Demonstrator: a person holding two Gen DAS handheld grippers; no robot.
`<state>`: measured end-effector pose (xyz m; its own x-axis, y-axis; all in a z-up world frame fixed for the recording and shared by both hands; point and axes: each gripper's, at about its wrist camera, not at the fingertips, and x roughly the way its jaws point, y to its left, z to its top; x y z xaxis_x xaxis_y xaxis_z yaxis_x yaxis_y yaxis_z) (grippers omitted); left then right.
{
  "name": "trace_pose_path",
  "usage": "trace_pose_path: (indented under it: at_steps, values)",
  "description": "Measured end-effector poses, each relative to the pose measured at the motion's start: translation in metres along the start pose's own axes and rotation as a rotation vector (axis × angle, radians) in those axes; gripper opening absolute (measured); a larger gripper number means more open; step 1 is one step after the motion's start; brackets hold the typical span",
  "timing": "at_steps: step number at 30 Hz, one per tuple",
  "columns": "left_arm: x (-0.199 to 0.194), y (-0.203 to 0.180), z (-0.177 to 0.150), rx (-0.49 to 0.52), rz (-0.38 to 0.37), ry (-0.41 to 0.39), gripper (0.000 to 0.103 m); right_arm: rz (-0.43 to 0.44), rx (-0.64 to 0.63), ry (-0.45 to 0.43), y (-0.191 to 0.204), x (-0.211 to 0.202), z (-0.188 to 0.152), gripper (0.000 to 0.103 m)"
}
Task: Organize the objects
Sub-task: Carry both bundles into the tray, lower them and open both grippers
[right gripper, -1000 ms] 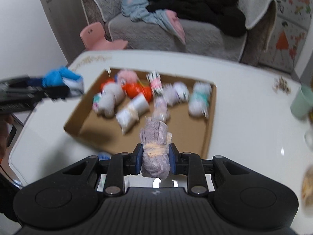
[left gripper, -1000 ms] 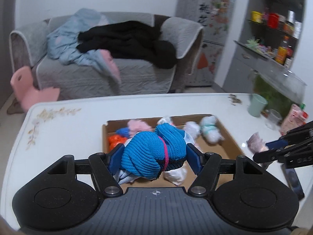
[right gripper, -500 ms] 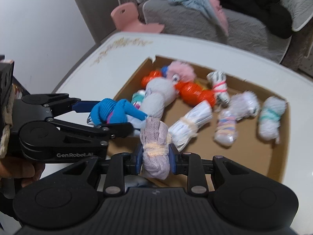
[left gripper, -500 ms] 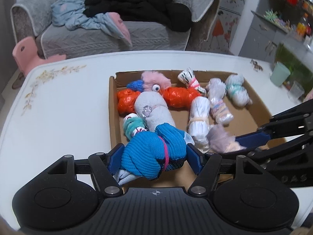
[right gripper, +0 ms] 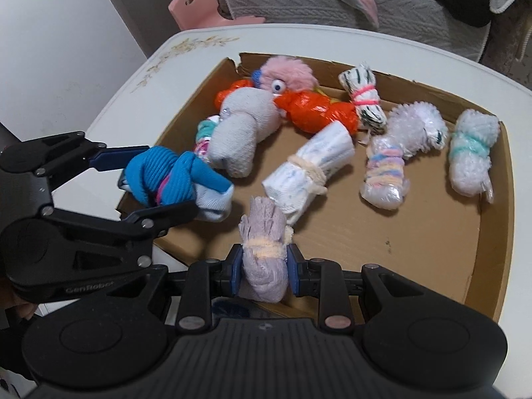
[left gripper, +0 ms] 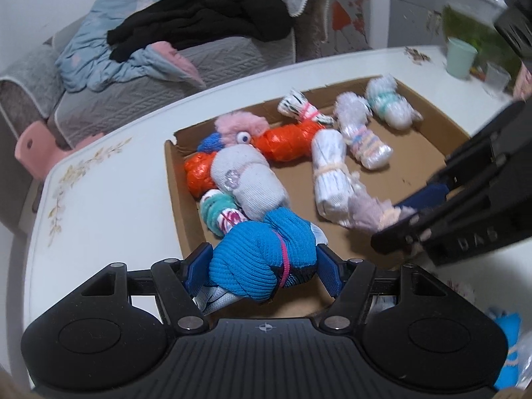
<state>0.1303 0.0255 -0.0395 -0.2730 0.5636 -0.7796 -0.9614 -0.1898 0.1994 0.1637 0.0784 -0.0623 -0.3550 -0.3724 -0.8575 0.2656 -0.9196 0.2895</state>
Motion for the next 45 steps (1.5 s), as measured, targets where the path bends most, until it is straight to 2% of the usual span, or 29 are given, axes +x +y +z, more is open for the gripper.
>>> trace_pose_path:
  at_steps: [9,12,20,32,37,41,42,45]
  values:
    - [0.007,0.004,-0.004,-0.028,-0.057,0.045,0.071,0.002,-0.008,0.01,0.004,0.005,0.008,0.025]
    - [0.008,0.003,-0.005,-0.026,-0.06,0.05,0.071,0.004,-0.011,0.015,0.005,0.01,0.012,0.025]
    - [0.012,0.013,-0.01,-0.101,-0.066,0.108,0.071,-0.018,-0.016,0.048,0.013,0.021,0.018,0.025]
    - [0.0,0.008,-0.017,-0.108,-0.074,0.196,0.071,-0.026,-0.014,0.098,0.02,0.024,-0.014,0.025]
    - [-0.012,0.002,-0.031,-0.086,-0.087,0.234,0.071,-0.019,-0.051,0.118,0.034,0.019,-0.03,0.025]
    - [-0.015,0.009,-0.035,-0.106,-0.095,0.24,0.075,-0.012,-0.081,0.125,0.045,0.016,-0.04,0.025]
    - [-0.015,0.011,-0.035,-0.108,-0.096,0.244,0.079,-0.015,-0.085,0.127,0.047,0.016,-0.04,0.026]
    - [-0.019,0.01,-0.031,-0.085,-0.08,0.231,0.081,-0.017,-0.103,0.127,0.051,0.015,-0.04,0.027]
